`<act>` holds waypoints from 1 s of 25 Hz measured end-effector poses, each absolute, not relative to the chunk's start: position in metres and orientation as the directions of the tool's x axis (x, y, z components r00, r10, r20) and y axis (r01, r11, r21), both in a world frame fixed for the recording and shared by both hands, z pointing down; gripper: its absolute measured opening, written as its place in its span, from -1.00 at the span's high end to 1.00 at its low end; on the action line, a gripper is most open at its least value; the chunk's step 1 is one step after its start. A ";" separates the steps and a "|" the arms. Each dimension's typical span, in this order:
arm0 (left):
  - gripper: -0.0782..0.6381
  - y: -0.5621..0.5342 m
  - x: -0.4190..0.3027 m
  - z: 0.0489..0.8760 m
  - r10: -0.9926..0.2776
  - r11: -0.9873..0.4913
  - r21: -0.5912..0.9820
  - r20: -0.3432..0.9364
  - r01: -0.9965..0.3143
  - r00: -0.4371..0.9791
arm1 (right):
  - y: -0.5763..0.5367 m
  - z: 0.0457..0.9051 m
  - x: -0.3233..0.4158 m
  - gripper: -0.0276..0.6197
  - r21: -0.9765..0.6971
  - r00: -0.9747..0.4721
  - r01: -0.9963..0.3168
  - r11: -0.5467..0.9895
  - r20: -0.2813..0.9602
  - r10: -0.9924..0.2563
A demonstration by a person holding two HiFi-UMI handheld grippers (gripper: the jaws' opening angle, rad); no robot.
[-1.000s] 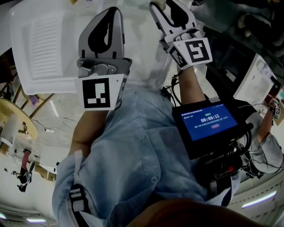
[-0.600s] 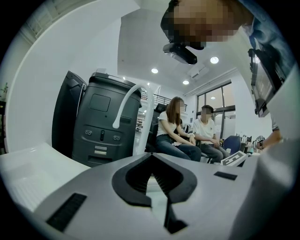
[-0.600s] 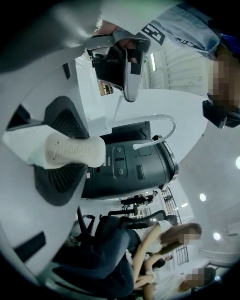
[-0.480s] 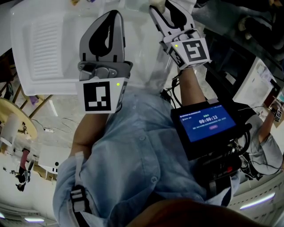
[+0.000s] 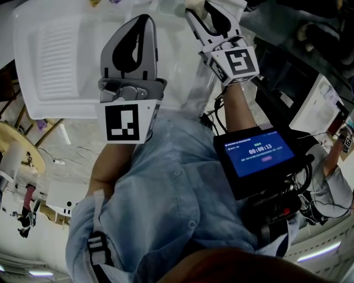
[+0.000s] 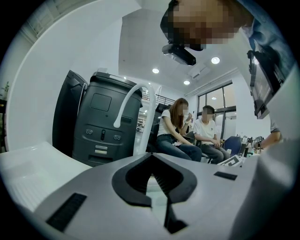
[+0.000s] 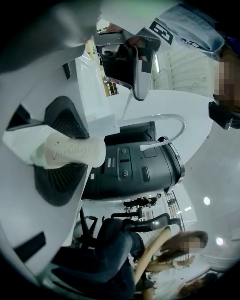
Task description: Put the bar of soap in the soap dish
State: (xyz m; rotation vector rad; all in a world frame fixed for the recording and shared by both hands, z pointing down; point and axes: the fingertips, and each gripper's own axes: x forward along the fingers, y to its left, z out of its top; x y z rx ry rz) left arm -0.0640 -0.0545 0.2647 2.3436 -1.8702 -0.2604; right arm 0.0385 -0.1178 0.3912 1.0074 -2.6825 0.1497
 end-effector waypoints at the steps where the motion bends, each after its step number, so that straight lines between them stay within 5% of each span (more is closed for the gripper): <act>1: 0.76 -0.054 -0.064 0.264 -0.975 -0.224 0.210 -0.055 -0.952 0.217 | -0.119 0.391 0.038 0.34 0.001 -0.721 -0.658 0.753 0.289 -0.630; 25: 0.76 -0.053 -0.059 0.262 -0.970 -0.242 0.209 -0.062 -0.948 0.234 | -0.124 0.402 0.023 0.33 0.135 -0.707 -0.594 0.793 0.383 -0.595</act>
